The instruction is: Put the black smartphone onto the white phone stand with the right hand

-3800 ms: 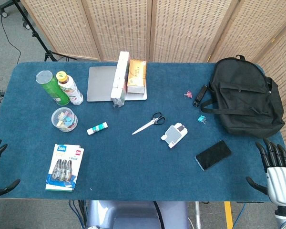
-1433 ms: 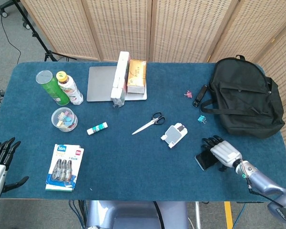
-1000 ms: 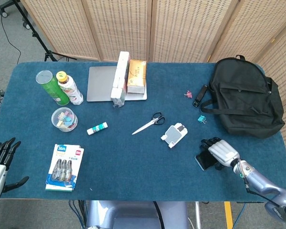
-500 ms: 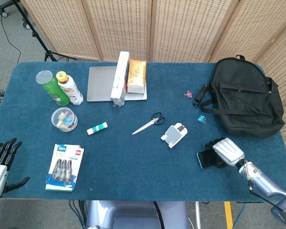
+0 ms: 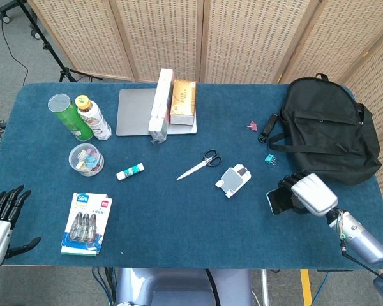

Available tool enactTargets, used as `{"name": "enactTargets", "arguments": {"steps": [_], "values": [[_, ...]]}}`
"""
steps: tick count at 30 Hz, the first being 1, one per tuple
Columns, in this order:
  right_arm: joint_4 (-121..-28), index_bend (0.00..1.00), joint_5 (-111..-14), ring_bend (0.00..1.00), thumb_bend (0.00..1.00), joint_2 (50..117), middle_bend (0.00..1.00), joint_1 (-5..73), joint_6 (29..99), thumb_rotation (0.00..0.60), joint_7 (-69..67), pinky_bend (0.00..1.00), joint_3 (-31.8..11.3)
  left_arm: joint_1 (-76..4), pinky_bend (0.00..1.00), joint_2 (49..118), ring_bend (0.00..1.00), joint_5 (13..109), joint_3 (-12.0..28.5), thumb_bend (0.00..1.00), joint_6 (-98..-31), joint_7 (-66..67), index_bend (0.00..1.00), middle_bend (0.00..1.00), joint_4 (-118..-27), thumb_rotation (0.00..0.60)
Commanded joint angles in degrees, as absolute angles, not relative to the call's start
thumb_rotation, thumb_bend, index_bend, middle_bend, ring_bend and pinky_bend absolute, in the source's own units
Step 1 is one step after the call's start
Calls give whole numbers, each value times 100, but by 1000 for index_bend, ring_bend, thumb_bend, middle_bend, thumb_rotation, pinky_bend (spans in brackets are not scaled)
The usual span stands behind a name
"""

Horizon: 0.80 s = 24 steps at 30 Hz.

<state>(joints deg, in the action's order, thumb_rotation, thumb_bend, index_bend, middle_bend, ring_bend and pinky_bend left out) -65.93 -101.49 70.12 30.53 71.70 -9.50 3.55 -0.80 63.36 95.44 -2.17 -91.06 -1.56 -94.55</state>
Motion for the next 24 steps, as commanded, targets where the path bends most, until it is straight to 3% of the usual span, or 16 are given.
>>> {"name": "enactTargets", "arguments": {"steps": [1,14,24], "values": [[-7458,574,-10110,457,193,6552,506,3264,7290,600,272,410,-90,-68,0,6325,0,9547,-214,0,-9136,-186,0,0,-9456,600],[-9514,574,-9280,457,234,6213,507,3856,6316,600,3154,410,-914,-42,0,6234,0,9548,-194,0,-9242,-430,0,0,-9448,600],[-9812,582,-8047,457,254,7101,518,4281,5644,600,6759,410,-1129,-78,0,6161,0,9602,-242,0,-9173,-582,0,0,-9443,600]]}}
